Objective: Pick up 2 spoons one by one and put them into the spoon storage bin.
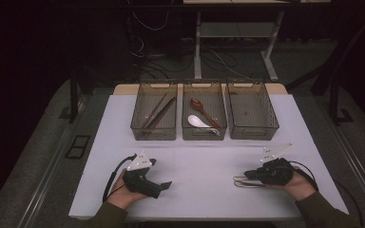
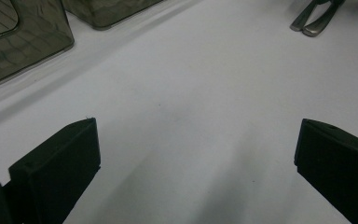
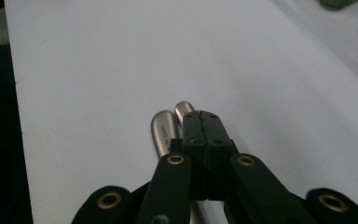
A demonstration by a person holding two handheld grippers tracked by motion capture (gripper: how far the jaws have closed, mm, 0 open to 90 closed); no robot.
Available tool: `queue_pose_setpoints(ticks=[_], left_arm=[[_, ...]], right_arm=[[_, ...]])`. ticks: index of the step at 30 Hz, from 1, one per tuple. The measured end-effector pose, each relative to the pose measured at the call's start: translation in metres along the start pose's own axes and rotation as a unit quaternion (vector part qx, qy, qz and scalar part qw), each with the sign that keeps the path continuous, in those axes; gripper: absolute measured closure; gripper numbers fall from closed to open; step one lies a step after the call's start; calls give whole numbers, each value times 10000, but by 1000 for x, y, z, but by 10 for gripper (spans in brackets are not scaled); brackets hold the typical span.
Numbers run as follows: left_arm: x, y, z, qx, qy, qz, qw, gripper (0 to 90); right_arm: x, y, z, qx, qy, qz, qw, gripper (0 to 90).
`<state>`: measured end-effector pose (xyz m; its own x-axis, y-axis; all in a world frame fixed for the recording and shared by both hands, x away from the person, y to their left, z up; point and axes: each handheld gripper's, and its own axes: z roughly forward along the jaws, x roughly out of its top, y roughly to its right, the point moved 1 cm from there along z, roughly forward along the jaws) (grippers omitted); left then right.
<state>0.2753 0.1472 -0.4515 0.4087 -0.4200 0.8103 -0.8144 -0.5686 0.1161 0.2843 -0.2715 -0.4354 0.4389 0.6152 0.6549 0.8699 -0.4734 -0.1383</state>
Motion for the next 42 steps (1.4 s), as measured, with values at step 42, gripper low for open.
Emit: queue_pose_setpoints(ticks=[42], left_arm=[[0, 1, 1, -36, -30, 49, 10000, 0]], right_arm=[[-1, 15, 19, -481, -126, -160, 9986, 897]])
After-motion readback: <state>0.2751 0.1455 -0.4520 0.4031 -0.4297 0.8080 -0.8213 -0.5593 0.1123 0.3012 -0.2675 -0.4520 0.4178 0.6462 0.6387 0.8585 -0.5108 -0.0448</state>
